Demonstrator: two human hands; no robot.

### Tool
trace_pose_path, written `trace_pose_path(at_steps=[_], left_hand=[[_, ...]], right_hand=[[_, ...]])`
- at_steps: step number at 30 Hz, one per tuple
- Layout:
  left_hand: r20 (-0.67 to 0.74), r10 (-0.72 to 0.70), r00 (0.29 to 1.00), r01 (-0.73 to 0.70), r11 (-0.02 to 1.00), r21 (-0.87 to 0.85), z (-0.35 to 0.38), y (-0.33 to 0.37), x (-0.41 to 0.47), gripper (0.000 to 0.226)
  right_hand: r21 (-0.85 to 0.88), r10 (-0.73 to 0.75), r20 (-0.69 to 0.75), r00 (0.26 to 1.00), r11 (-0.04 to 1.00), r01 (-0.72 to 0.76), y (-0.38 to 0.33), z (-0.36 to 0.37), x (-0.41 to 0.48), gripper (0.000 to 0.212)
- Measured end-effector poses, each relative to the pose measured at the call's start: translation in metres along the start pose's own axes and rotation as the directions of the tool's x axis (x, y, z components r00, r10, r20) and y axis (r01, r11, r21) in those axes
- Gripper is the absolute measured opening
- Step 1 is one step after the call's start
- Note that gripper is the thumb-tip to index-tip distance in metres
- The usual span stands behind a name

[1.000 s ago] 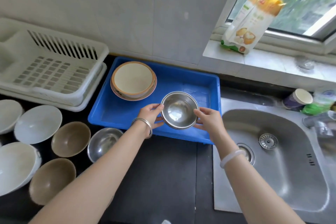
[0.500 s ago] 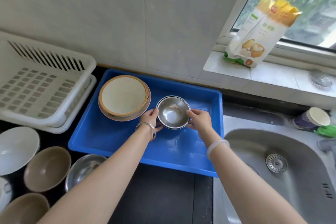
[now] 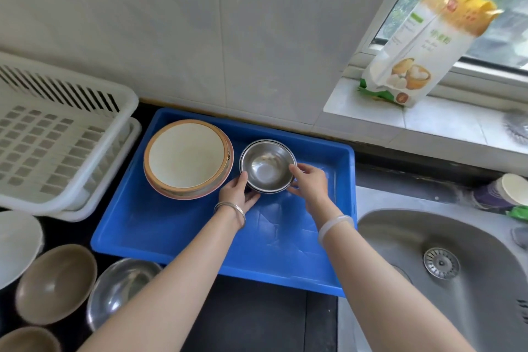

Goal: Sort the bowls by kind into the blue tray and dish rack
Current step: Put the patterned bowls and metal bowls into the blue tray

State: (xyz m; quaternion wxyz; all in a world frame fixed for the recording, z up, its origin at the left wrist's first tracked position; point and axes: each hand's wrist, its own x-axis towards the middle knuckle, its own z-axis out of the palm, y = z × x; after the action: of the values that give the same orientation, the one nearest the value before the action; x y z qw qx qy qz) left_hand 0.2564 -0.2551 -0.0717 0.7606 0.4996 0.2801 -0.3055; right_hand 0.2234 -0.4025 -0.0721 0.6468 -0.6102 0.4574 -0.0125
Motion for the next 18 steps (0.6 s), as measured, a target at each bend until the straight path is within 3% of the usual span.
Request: trace_pose_path(at_steps=[12,18], left_hand=[[-0.009,-0.002,1.000,0.001,0.997,-0.079,0.005,0.004,0.005,0.035],[0.001,0.028,1.000,-0.028,0.999,-0.026,0.004,0.006,-0.005,0.036]], right_hand=[[0.022,0.017,-0.012,1.000,1.000,-0.017,-0.004,0.004,0.003,0.035],[0.045,0.025,0.027,0.999,0.999,-0.027,-0.005,0.002,-0.010,0.023]])
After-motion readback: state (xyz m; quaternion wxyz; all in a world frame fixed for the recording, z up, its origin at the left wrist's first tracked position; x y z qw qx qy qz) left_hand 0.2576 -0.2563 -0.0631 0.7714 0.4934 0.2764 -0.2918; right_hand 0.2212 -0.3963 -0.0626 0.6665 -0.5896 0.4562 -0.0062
